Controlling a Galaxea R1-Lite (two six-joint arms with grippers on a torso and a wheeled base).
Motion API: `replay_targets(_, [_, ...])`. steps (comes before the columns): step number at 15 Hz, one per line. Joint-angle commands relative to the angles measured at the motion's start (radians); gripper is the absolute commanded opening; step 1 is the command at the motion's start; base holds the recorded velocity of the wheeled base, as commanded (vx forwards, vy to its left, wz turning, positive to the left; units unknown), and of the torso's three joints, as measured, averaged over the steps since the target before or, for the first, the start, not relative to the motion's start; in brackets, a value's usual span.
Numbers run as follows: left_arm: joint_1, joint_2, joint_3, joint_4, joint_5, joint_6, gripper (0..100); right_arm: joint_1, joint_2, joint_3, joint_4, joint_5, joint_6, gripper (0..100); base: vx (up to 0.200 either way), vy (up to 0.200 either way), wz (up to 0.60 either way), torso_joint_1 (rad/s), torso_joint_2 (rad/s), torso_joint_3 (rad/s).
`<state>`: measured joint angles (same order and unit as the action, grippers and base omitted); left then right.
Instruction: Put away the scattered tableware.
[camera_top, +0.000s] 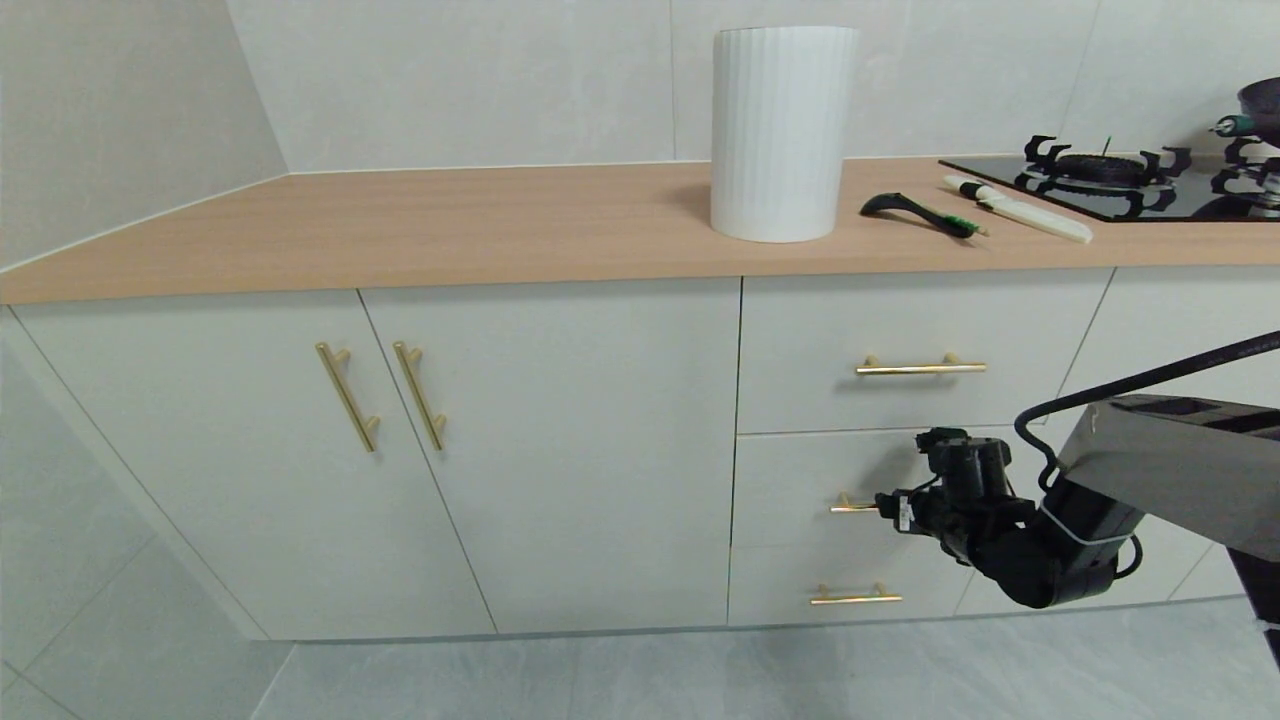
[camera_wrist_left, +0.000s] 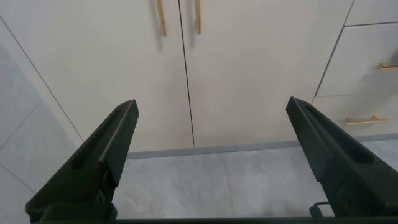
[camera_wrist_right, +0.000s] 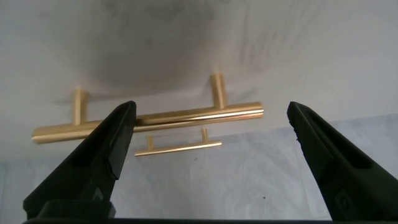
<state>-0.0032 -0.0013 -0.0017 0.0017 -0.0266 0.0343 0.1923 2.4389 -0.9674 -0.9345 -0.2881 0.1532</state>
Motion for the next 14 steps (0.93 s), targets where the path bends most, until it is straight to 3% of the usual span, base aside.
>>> replay_targets(1, [0.000,0.001,0.000,0.000,0.001,-0.001,100,0.001,0.025,-0.028,-0.001,-0.031,0.002,100,0.000,0.000,0.00,0.000,0.00,0.000])
replay_targets(14, [0.000,0.001,0.000,0.000,0.001,-0.001,100,0.001,0.034,-0.008,0.005,-0.051,-0.040,100,0.000,0.000,0.00,0.000,0.00,0.000])
